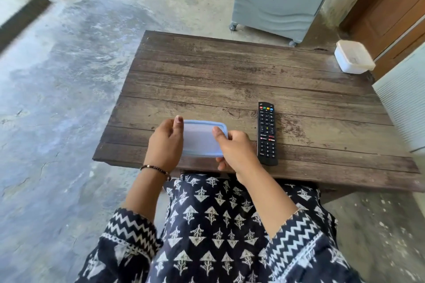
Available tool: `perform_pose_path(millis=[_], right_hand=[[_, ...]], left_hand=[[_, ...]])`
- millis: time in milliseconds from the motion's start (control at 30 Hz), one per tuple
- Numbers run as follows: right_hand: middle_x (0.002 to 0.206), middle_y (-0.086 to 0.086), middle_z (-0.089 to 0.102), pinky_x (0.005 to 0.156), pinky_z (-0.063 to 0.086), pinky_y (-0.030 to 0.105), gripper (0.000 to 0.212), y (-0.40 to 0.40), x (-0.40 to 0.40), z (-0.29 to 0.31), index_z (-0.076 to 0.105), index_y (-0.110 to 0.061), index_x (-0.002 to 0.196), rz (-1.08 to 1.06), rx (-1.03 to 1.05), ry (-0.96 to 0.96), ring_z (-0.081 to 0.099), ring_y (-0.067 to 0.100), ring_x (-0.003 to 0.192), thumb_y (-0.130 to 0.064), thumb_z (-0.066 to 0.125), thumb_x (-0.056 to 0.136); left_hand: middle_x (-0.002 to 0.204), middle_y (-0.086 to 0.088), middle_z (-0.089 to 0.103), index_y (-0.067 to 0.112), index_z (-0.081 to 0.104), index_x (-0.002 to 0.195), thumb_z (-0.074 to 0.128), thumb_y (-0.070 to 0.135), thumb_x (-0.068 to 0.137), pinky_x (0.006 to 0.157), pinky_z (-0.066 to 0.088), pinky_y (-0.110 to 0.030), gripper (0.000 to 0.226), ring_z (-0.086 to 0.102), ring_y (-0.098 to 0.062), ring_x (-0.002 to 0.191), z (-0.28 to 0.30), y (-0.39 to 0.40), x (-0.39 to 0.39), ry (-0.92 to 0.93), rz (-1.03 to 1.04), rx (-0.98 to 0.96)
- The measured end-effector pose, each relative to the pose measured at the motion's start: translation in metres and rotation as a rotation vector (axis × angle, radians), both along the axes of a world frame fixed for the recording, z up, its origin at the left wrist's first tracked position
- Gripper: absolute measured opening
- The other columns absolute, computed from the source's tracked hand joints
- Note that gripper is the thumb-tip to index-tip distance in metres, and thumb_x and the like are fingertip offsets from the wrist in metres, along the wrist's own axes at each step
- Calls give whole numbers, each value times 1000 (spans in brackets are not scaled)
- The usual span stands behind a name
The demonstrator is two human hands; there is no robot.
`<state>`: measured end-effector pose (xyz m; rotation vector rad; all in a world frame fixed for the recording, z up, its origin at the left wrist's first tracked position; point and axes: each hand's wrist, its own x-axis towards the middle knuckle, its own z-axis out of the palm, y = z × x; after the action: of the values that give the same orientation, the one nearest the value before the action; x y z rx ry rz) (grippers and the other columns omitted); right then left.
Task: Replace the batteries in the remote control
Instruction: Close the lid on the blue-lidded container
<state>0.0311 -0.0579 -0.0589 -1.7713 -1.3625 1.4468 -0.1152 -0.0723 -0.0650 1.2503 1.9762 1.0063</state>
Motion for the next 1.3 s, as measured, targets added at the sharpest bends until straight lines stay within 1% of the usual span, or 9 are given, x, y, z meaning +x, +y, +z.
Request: perform_pose_path(millis=[67,133,267,333,467,633,933,1100,1300], right_hand=[[61,8,56,60,56,48,43,1,-15,-1,59,2,83,-32,-7,45,59,26,49,-40,53,91],[58,9,55,64,56,48,38,4,-34,-1,57,-2,72,23,-52,90,58,26,46,-35,56,90],[56,12,58,66,57,50,31,10,-77,-5,57,-4,65,121,-88,146,56,25,47,-25,63,87],[60,13,61,64,58,49,28,12,-94,-9,60,-2,67,127,-76,131,58,24,47,-23,68,83],[60,13,62,63,58,50,24,15,-121,-16,62,1,71,130,-62,106,60,26,46,-18,74,77],[60,14,63,65,59,49,25,19,-137,-23,60,-6,61,148,-44,73,61,27,48,-19,75,77],[59,13,61,66,58,51,27,17,-147,-22,57,-4,64,190,-64,74,61,28,49,-19,74,77],[64,15,65,63,59,47,26,12,-151,-21,58,-3,68,226,-31,14,64,27,52,-21,74,77],[71,20,70,62,59,47,33,12,-153,-19,64,8,80,229,-31,-6,65,29,51,-24,72,79]], left_hand=[[87,-11,64,9,64,101,43,36,94,71,42,-31,34,61,-31,88,2,-4,-20,3,-10,-19],[82,-10,65,13,67,100,48,34,92,69,39,-29,30,62,-32,87,6,-5,-44,104,13,-29],[104,-19,69,13,69,107,52,31,91,78,42,-30,29,61,-33,103,18,-3,-88,244,100,-80],[107,-19,69,13,70,106,56,30,90,80,42,-30,27,60,-34,105,19,-4,-104,281,140,-125],[98,-18,71,10,73,95,64,27,84,72,38,-25,22,63,-31,97,14,-11,-133,283,183,-164],[94,-19,71,10,72,94,65,22,83,74,38,-25,18,64,-30,94,4,-22,-143,281,223,-113],[93,-18,71,10,72,93,64,21,84,74,37,-25,17,64,-30,92,-3,-24,-154,295,227,-86],[95,-17,71,12,71,95,60,23,86,80,42,-29,18,64,-30,97,-8,-26,-156,299,232,-104],[98,-19,71,11,70,99,57,21,88,82,44,-31,20,63,-32,98,-7,-26,-153,287,249,-109]])
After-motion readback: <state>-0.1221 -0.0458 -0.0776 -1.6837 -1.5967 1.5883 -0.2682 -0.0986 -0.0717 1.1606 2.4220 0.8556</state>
